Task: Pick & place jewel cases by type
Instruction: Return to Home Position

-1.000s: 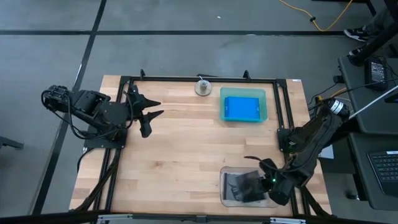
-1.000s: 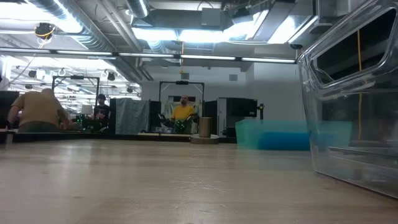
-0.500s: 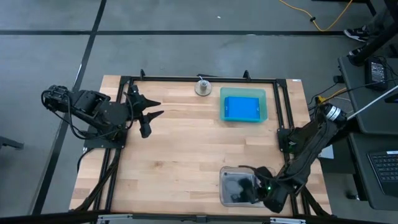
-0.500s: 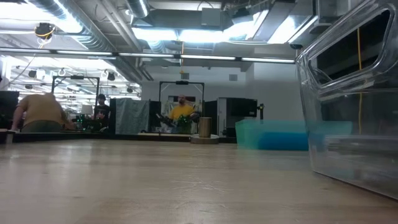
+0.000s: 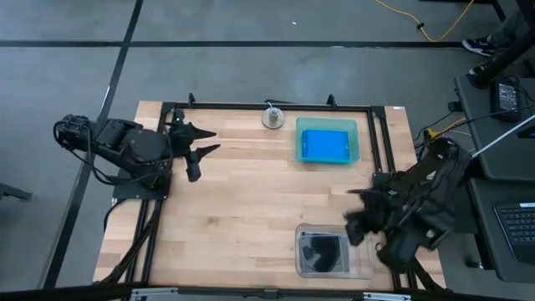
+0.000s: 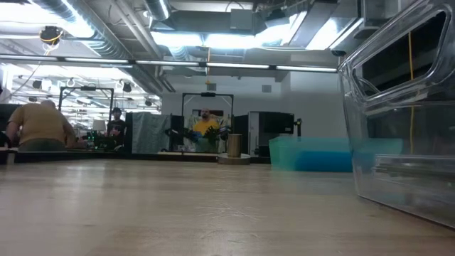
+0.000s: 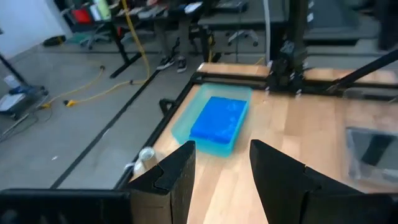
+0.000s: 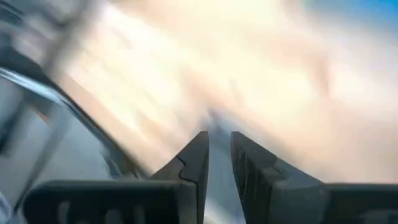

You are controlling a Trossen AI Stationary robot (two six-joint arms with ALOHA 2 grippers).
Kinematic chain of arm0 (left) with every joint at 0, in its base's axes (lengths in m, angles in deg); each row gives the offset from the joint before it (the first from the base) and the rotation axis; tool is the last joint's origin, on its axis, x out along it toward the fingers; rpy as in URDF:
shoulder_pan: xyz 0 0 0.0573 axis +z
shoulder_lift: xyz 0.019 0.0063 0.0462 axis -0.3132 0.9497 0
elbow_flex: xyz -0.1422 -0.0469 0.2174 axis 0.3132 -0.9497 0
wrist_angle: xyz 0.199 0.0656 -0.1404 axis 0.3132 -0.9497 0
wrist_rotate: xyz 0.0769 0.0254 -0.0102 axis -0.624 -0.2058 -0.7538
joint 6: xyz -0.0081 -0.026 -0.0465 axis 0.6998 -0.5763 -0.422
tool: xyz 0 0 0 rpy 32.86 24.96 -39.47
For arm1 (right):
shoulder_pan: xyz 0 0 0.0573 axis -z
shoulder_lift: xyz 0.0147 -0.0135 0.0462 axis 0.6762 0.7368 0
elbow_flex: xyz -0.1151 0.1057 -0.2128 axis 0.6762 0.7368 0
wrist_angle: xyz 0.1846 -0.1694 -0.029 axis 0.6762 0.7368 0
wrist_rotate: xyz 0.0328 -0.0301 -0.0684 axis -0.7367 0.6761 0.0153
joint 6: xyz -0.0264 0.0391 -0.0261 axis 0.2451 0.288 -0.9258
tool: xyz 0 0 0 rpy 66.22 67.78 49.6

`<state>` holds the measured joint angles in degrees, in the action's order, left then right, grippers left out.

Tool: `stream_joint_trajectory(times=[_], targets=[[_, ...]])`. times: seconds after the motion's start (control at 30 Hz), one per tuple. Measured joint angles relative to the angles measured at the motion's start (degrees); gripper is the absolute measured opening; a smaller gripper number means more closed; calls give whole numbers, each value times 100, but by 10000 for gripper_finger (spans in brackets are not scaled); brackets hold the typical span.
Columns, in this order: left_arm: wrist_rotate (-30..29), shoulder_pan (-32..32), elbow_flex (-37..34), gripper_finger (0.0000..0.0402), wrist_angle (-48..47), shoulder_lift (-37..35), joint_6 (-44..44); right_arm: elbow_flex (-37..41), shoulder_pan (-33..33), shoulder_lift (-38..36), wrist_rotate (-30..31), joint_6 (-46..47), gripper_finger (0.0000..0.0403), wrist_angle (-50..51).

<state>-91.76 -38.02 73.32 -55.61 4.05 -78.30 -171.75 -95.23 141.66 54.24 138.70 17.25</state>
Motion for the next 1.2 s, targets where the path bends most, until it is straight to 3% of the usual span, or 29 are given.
stream_joint_trajectory(times=[0.13, 0.2, 0.27, 0.43, 0.57, 0.7, 0.77, 0.87, 0.97, 1.03, 1.1, 1.2], targets=[[470, 0, 0, 148, 282, -229, 13, -756, 174, -36, 2744, -1860, 70, 200], [839, 0, 0, 144, 420, -355, 0, -998, 439, -83, 3517, -2740, 64, 213], [1087, 0, 0, 136, 538, -458, -29, -1151, 865, -200, 3672, -3546, 54, 214], [1353, 0, 4, 82, 555, -571, -63, -1051, 2324, -584, 2278, -5739, 14, -50], [1206, 6, 0, 13, 267, -549, -74, -539, 3595, -1109, 1241, -8041, 7, -1044], [862, 273, 0, 3, 160, -568, -142, 622, 5135, -1912, -437, -10475, 4, -3190], [790, 618, 0, 3, 93, -613, -305, 1400, 5978, -2355, -1175, -11131, 4, -4247], [935, 1291, -18, 2, 29, -637, -494, 2622, 6991, -3014, -1953, -11672, 4, -5022], [1676, 2030, -390, 3, 101, -626, -560, 3982, 7430, -3676, -2849, -11791, 3, -6088], [2330, 2569, -902, 2, 377, -629, -694, 4922, 7430, -4046, -3129, -11441, 4, -7155], [3144, 3100, -1608, 2, 1169, -641, -752, 5782, 7361, -4317, -3133, -11112, 5, -8040], [4709, 3810, -2771, 2, 3200, -635, -732, 6836, 7315, -4609, -2988, -10701, 5, -9031]])
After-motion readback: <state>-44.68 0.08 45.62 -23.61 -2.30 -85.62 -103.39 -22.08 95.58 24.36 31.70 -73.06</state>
